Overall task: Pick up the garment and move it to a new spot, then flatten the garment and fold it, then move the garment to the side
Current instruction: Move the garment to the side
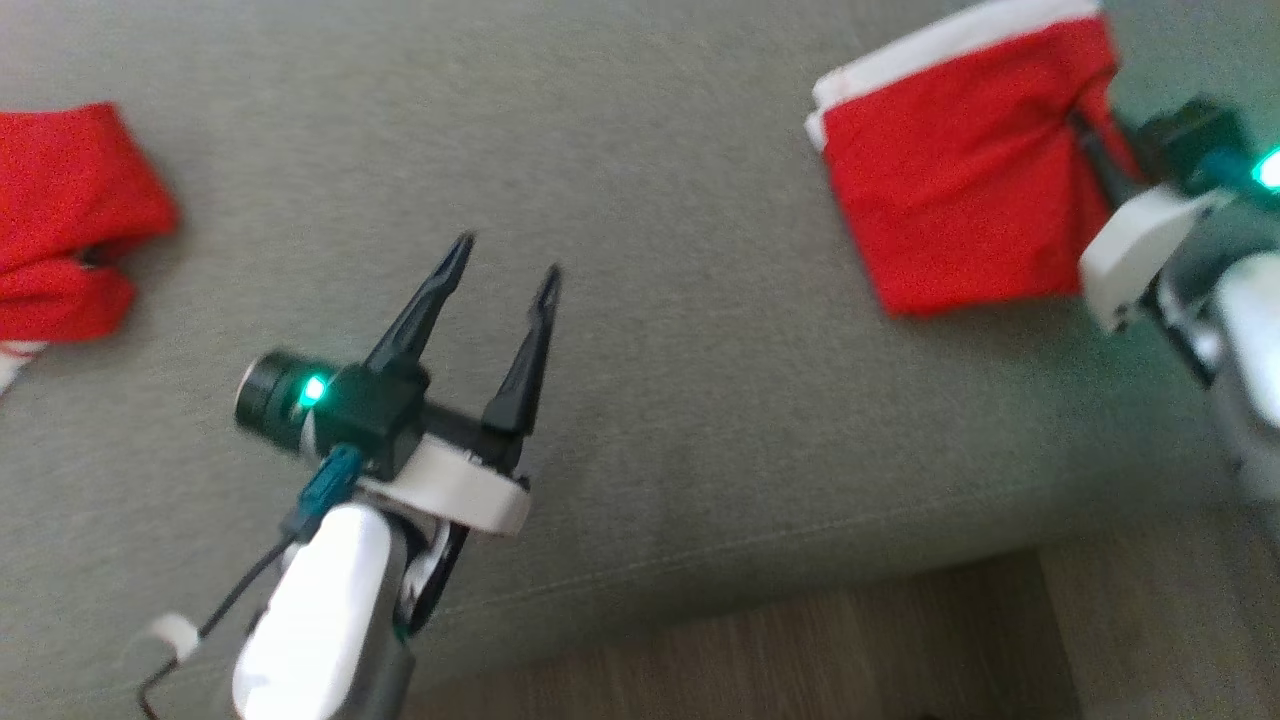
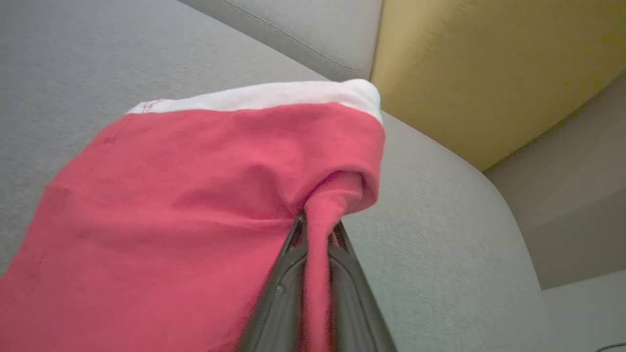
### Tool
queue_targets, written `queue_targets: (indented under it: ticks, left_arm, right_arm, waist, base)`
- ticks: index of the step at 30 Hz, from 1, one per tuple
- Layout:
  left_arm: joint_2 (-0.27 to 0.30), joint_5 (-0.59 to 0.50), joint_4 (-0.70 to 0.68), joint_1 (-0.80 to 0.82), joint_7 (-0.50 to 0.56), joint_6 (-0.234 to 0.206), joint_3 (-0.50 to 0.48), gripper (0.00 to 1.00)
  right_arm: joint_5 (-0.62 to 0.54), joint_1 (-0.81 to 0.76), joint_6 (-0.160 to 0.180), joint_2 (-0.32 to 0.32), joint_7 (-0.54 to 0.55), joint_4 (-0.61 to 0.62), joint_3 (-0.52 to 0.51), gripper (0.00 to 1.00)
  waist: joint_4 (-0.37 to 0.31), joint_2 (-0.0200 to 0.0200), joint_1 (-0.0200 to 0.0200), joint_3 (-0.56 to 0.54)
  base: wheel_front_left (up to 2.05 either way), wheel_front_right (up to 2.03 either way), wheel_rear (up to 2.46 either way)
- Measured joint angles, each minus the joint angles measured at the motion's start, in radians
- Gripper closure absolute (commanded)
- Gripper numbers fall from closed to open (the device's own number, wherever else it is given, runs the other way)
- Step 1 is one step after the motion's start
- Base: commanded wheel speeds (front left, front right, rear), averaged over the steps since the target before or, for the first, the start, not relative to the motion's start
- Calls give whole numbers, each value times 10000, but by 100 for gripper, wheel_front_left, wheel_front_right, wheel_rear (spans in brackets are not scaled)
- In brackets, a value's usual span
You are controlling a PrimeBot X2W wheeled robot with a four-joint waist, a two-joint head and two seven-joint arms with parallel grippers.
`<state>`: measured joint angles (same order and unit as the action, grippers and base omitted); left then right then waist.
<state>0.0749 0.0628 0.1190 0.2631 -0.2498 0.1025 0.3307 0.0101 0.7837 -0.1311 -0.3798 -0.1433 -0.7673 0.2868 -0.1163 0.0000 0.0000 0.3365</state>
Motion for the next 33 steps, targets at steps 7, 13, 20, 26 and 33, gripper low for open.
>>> queue_targets:
  ticks: [7, 13, 20, 26, 33]
  left_arm:
    - [581, -174, -12, 1460, -69, 217, 1053, 0]
    - [786, -98, -138, 2075, -69, 222, 1400, 0]
    - [926, 282, -217, 2352, -69, 222, 1425, 0]
    - [963, 401, -215, 2350, -69, 215, 1350, 0]
    - [698, 564, -127, 2220, -69, 115, 1081, 0]
  right_arm:
    - [424, 820, 0, -382, 205, 297, -1068, 100]
    - [23, 1025, 0, -341, 201, 405, -2134, 100]
    - [-284, 1105, 0, -33, 190, 546, -3083, 100]
    - [-1137, 1083, 0, 48, 10, 807, -3620, 0]
    - [-1772, 970, 0, 606, -35, 1413, -4034, 0]
  waist:
    - [-919, 0, 1, 1048]
    - [-1361, 0, 1, 1651]
    - [-1654, 0, 1, 2217]
    - [-1502, 0, 1, 2277]
    - [-1252, 0, 1, 1796]
  base:
    - [0, 0, 0]
    - [0, 0, 0]
    - [0, 0, 0]
    - [0, 0, 0]
    - [0, 0, 0]
